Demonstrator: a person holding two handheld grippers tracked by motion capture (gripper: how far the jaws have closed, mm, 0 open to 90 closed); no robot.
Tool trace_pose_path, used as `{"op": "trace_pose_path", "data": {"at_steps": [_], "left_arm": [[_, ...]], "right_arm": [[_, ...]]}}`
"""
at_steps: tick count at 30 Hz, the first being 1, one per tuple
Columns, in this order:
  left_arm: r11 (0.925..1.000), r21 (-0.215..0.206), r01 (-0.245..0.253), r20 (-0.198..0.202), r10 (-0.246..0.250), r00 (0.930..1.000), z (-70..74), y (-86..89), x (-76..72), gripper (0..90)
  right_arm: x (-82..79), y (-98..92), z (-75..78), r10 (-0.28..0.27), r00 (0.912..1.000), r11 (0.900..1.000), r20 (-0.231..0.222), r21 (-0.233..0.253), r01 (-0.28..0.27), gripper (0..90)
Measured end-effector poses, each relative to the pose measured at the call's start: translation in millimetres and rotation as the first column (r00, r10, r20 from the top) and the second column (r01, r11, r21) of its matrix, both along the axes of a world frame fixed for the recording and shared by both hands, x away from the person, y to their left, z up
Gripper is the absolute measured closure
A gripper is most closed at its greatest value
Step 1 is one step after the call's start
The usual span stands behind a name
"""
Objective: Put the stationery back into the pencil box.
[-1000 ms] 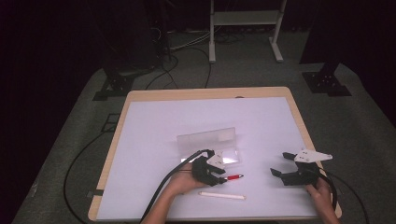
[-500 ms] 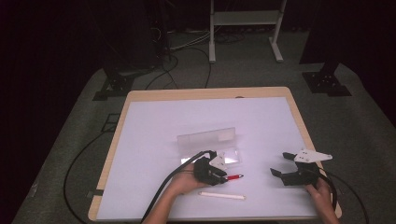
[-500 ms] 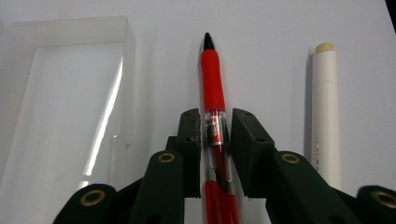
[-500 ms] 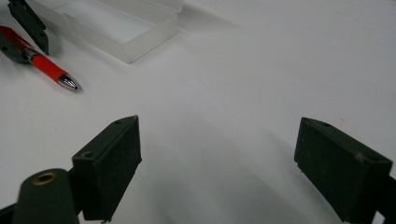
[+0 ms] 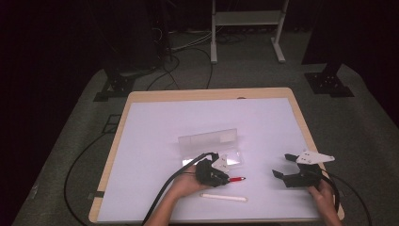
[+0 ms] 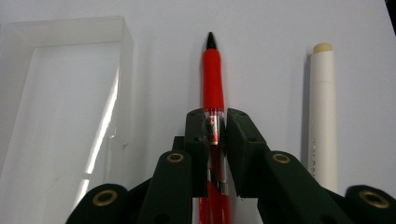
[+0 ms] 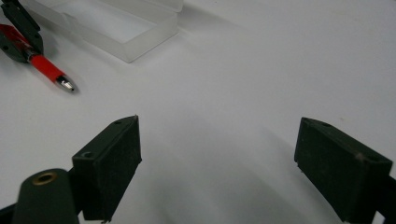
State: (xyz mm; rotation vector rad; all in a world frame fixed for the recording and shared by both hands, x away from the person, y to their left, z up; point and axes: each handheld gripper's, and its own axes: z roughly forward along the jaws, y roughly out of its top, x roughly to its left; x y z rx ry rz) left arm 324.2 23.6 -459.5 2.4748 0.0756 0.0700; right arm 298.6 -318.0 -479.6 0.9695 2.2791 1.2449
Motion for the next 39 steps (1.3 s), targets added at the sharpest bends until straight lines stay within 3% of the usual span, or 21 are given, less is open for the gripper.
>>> {"op": "trace_pose_path", "data": {"at_steps": [16,33,39], "left_arm": [[1.0000,-0.002,0.002,0.010,-0.002,0.9999,11.6,0.8,-0.1,79.5],[0.9995,0.001,-0.032,0.046,0.032,0.9984,29.8,5.4,6.9,79.6],[0.9982,-0.026,-0.054,0.050,0.055,0.9973,35.0,10.8,11.5,79.6]], "right_arm": [[0.1,-0.3,0.0,0.000,1.0000,1.000,0.002,0.003,0.000,13.8],[0.1,-0.1,0.0,0.002,1.0000,1.000,0.001,0.000,-0.002,13.8],[0.1,0.0,-0.1,0.002,1.0000,1.000,0.000,0.001,-0.002,13.8]]}}
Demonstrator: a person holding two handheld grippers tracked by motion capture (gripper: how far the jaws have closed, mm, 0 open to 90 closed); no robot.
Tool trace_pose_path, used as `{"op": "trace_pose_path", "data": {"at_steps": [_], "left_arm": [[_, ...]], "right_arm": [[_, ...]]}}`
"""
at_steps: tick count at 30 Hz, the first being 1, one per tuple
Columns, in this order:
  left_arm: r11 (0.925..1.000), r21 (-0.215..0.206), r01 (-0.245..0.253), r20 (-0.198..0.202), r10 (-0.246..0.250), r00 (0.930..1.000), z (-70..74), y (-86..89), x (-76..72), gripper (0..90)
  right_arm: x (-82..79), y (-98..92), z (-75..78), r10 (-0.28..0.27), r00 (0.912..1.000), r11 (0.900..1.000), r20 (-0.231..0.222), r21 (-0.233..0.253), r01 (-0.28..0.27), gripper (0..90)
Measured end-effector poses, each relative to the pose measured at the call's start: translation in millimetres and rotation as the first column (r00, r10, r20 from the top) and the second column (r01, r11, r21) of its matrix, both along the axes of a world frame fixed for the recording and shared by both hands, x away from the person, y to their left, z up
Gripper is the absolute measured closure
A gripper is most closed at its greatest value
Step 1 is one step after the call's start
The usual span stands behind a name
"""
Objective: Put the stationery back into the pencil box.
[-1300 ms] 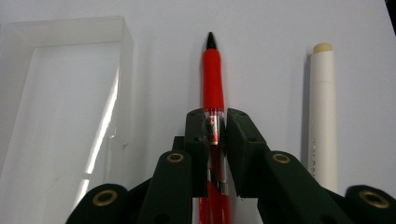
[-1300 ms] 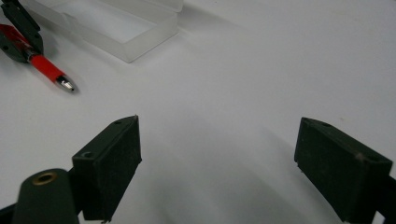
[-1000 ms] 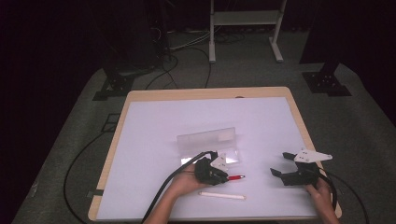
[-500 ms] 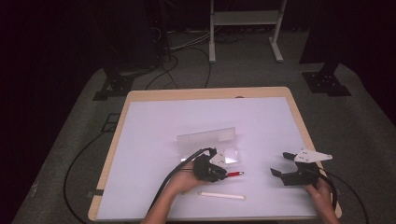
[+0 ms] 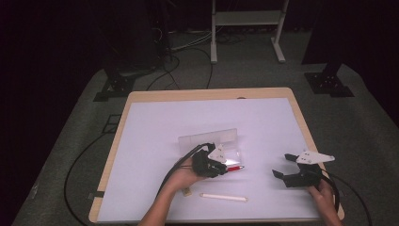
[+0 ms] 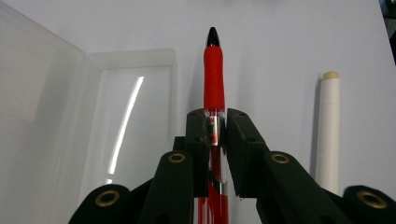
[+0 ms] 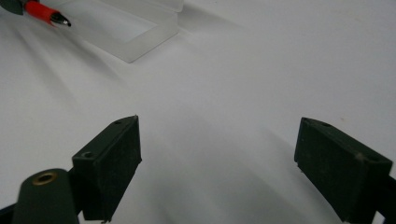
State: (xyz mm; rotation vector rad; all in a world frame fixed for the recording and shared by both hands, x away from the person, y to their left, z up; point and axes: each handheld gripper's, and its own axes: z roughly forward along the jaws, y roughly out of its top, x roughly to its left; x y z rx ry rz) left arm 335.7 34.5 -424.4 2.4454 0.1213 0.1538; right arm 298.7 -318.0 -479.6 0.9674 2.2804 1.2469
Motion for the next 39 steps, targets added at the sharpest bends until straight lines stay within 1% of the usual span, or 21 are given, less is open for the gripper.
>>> {"op": "trace_pose_path", "data": {"at_steps": [3,6,8,12,15,19,22,24,25,27,33,34,35,39], "left_arm": [[0.9999,-0.010,-0.007,0.004,0.007,1.0000,3.0,2.2,1.4,79.6],[0.9999,-0.011,-0.010,0.008,0.010,0.9999,5.9,3.5,3.9,79.6],[0.9998,-0.017,-0.013,0.005,0.013,0.9999,7.1,3.6,5.6,79.6],[0.9997,-0.019,-0.017,0.012,0.018,0.9998,10.1,3.4,9.0,79.6],[0.9992,-0.031,-0.025,0.018,0.026,0.9995,13.0,3.1,12.0,79.6],[0.9990,-0.035,-0.027,0.020,0.028,0.9994,15.0,2.8,16.6,79.6],[0.9990,-0.034,-0.027,0.017,0.028,0.9995,13.5,2.2,18.3,79.6],[0.9991,-0.027,-0.032,0.030,0.033,0.9990,12.6,2.1,18.8,79.6],[0.9988,-0.034,-0.037,0.023,0.037,0.9990,12.3,2.5,19.7,79.6],[0.9986,-0.035,-0.039,0.029,0.040,0.9988,11.9,2.9,21.0,79.6],[0.9972,-0.043,-0.061,0.027,0.062,0.9977,9.0,4.5,27.4,79.6],[0.9974,-0.037,-0.062,0.028,0.063,0.9976,8.8,5.1,28.7,79.6],[0.9968,-0.040,-0.069,0.021,0.070,0.9973,8.2,5.3,29.7,79.6],[0.9965,-0.028,-0.079,0.028,0.079,0.9964,6.2,5.7,33.7,79.6]], "right_arm": [[0.2,-0.4,0.1,-0.001,1.0000,1.000,-0.001,0.003,0.001,13.8],[0.1,-0.6,0.1,-0.002,1.0000,1.000,-0.001,0.007,0.002,13.8],[0.2,-0.4,0.0,-0.001,1.0000,1.000,0.001,0.002,0.001,13.8],[0.2,-0.4,0.0,0.000,1.0000,1.000,0.003,0.002,0.000,13.8],[0.2,-0.4,0.0,0.001,1.0000,1.000,0.004,0.002,-0.001,13.8],[0.1,-0.4,0.0,0.001,1.0000,1.000,0.003,0.002,-0.001,13.8],[-0.2,-0.4,0.1,0.000,1.0000,1.000,0.003,0.002,0.000,13.8],[-0.2,-0.5,0.1,0.001,1.0000,1.000,0.006,0.002,-0.001,13.8],[-0.2,-0.5,0.1,0.000,1.0000,1.000,0.006,0.004,0.000,13.8],[-0.3,-0.7,0.2,-0.001,1.0000,1.000,0.005,0.007,0.001,13.8],[-0.3,-0.5,0.1,0.001,1.0000,1.000,0.006,0.004,-0.001,13.8],[-0.2,-0.4,0.1,0.003,1.0000,1.000,0.007,0.003,-0.003,13.8],[-0.3,-0.4,0.1,0.003,1.0000,1.000,0.007,0.002,-0.003,13.8],[-0.3,-0.6,0.2,0.001,1.0000,1.000,0.005,0.006,-0.001,13.8]]}}
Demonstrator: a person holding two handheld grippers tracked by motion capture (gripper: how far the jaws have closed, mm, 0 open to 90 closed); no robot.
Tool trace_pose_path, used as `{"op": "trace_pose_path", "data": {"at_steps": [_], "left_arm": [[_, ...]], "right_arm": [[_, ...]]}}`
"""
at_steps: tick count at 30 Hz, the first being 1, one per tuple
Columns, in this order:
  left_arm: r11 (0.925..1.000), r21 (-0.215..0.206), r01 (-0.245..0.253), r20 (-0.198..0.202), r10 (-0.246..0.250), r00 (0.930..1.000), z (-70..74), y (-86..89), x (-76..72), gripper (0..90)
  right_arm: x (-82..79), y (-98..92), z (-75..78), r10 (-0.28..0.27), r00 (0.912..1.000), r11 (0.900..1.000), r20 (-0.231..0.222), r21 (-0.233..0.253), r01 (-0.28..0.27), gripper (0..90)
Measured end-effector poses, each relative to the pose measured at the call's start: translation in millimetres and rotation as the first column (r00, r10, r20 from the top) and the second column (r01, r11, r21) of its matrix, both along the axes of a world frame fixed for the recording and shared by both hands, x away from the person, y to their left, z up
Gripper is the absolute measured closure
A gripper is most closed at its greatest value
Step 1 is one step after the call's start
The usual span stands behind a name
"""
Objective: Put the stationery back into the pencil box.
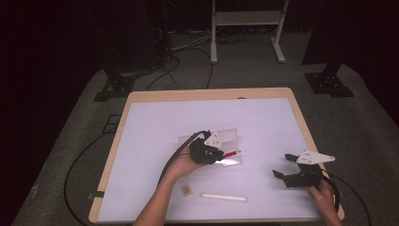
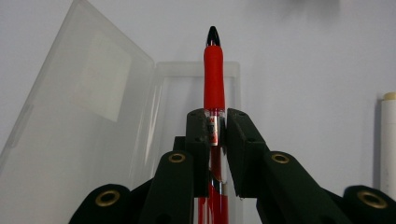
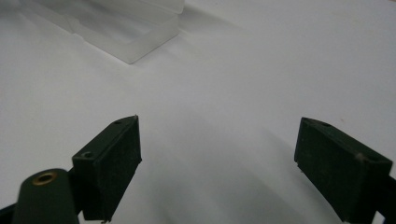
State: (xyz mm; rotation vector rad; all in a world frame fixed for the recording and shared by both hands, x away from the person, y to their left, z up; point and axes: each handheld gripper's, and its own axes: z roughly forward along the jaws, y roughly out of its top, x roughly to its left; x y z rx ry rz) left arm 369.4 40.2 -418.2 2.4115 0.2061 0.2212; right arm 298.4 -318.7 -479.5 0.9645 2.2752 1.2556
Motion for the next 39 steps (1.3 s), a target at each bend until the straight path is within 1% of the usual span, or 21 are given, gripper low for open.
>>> {"op": "trace_pose_path", "data": {"at_steps": [2,14,20,21,24,29,31,32,34,35,39], "left_arm": [[0.9999,0.013,-0.009,0.006,0.009,0.9999,-1.2,-0.6,1.3,79.6],[0.9995,0.021,-0.023,-0.004,0.023,0.9997,-8.6,-0.4,10.3,79.6],[0.9993,0.023,-0.029,0.000,0.029,0.9996,-11.7,-0.7,13.5,79.6],[0.9992,0.029,-0.029,0.005,0.029,0.9996,-12.3,-0.9,14.1,79.6],[0.9989,0.033,-0.034,-0.003,0.034,0.9994,-14.2,-0.4,16.1,79.6],[0.9987,0.036,-0.036,-0.002,0.036,0.9994,-16.8,-0.2,18.3,79.6],[0.9988,0.033,-0.037,-0.007,0.037,0.9993,-17.6,-0.3,19.0,79.6],[0.9987,0.039,-0.034,-0.004,0.034,0.9994,-18.4,-0.6,19.4,79.6],[0.9985,0.040,-0.038,-0.012,0.038,0.9992,-20.5,-1.1,20.1,79.5],[0.9979,0.051,-0.039,-0.012,0.040,0.9991,-21.4,-1.3,20.5,79.5],[0.9976,0.059,-0.037,-0.015,0.038,0.9992,-23.6,-1.9,21.6,79.5]], "right_arm": [[0.0,0.1,-0.1,0.001,1.0000,1.000,0.001,-0.001,-0.001,13.8],[-0.1,-0.2,0.0,-0.001,1.0000,1.000,0.001,0.001,0.001,13.8],[-0.2,-0.5,0.1,-0.003,1.0000,1.000,-0.001,0.003,0.003,13.8],[-0.2,-0.4,0.1,-0.003,1.0000,1.000,0.000,0.002,0.003,13.8],[-0.1,-0.6,0.1,-0.002,1.0000,1.000,0.000,0.004,0.002,13.8],[-0.1,-0.6,0.1,-0.002,1.0000,1.000,-0.001,0.004,0.002,13.8],[-0.2,-0.7,0.1,-0.002,1.0000,1.000,0.000,0.005,0.002,13.8],[-0.2,-0.6,0.1,-0.002,1.0000,1.000,0.000,0.005,0.002,13.8],[-0.2,-0.6,0.2,-0.002,1.0000,1.000,-0.001,0.004,0.002,13.8],[-0.1,-0.7,0.1,-0.002,1.0000,1.000,-0.001,0.005,0.002,13.8],[-0.1,-0.8,0.1,-0.001,1.0000,1.000,-0.001,0.006,0.001,13.8]]}}
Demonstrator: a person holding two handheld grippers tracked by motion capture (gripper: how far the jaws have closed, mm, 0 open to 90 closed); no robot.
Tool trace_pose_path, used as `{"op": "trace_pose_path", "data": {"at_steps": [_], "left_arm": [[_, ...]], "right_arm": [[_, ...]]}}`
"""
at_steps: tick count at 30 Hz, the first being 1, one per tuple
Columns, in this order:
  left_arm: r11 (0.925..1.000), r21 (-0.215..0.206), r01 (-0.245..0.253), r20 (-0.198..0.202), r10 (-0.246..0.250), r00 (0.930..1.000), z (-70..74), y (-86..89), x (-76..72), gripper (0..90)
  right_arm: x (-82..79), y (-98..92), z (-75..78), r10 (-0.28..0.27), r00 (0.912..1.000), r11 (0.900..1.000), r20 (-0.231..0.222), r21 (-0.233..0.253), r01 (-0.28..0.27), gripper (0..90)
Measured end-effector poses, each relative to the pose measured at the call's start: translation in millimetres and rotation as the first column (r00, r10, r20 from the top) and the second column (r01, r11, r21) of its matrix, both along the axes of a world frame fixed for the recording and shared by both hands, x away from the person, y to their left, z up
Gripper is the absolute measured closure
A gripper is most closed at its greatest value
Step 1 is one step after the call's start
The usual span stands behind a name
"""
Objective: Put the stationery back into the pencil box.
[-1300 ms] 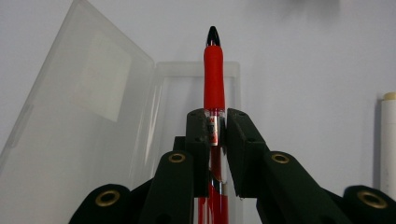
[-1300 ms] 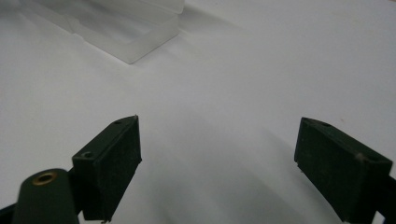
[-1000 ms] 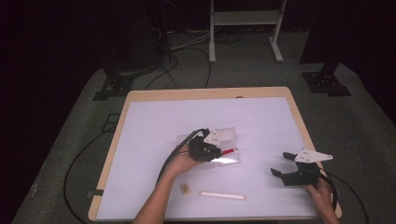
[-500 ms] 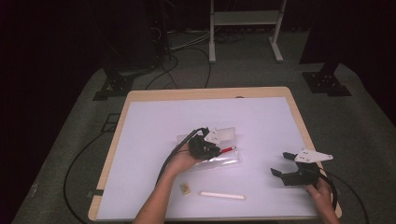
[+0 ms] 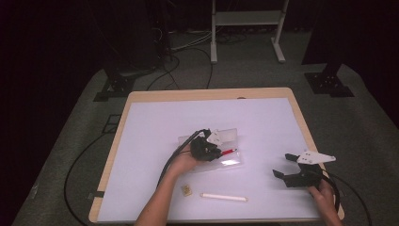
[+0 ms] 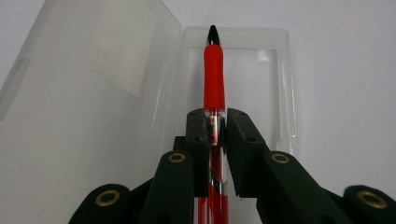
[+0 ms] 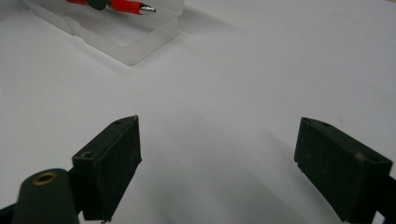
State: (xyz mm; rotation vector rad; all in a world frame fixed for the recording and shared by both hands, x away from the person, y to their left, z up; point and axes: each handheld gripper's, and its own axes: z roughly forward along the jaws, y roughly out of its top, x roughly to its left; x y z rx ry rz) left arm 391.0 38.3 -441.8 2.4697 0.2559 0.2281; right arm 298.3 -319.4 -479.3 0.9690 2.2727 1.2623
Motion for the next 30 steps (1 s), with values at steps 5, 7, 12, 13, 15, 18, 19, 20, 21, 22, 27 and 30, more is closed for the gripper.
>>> {"op": "trace_pose_path", "data": {"at_steps": [5,7,12,13,15,18,19,20,21,22,27,30], "left_arm": [[1.0000,0.002,0.001,-0.006,-0.001,1.0000,-2.6,-0.8,1.7,79.5],[1.0000,0.010,0.001,-0.008,0.000,1.0000,-3.8,-1.6,1.2,79.6],[0.9998,0.018,-0.006,-0.012,0.007,0.9999,-5.1,-0.7,2.6,79.5],[0.9998,0.019,-0.005,-0.012,0.005,0.9999,-5.4,-0.9,2.7,79.5],[0.9997,0.025,-0.003,-0.013,0.003,0.9999,-6.8,-1.9,2.3,79.5],[0.9994,0.035,-0.004,-0.014,0.005,0.9999,-8.6,-2.6,3.1,79.4],[0.9994,0.035,-0.005,-0.012,0.005,0.9999,-8.7,-2.8,3.3,79.4],[0.9994,0.035,-0.001,-0.015,0.002,0.9999,-8.9,-3.0,3.3,79.3],[0.9995,0.033,-0.003,-0.015,0.003,0.9999,-9.2,-3.4,3.1,79.2],[0.9994,0.035,-0.002,-0.014,0.003,0.9999,-9.3,-3.5,3.3,79.1],[0.9994,0.035,-0.004,-0.026,0.005,0.9996,-9.1,-2.6,3.6,78.8],[0.9996,0.025,-0.012,-0.022,0.013,0.9997,-8.0,-1.9,3.5,77.0]], "right_arm": [[0.0,-0.1,0.0,0.001,1.0000,1.000,0.000,0.000,-0.001,13.8],[0.0,0.0,0.0,0.001,1.0000,1.000,0.000,0.000,-0.001,13.8],[-0.2,0.1,0.0,0.001,1.0000,1.000,0.001,-0.001,-0.001,13.8],[-0.1,0.1,0.0,0.002,1.0000,1.000,0.001,-0.001,-0.002,13.8],[-0.2,0.2,0.0,0.002,1.0000,1.000,0.002,-0.002,-0.002,13.8],[-0.2,0.1,0.0,0.002,1.0000,1.000,0.002,-0.001,-0.002,13.8],[-0.2,0.1,0.0,0.002,1.0000,1.000,0.002,0.000,-0.002,13.8],[-0.2,0.1,0.0,0.002,1.0000,1.000,0.001,-0.001,-0.002,13.8],[-0.2,0.2,0.0,0.002,1.0000,1.000,0.002,-0.002,-0.002,13.8],[-0.2,0.2,0.0,0.002,1.0000,1.000,0.002,-0.002,-0.002,13.8],[-0.2,0.2,0.0,0.002,1.0000,1.000,0.002,-0.002,-0.002,13.8],[-0.3,0.5,0.0,0.004,1.0000,1.000,0.004,-0.004,-0.004,13.8]]}}
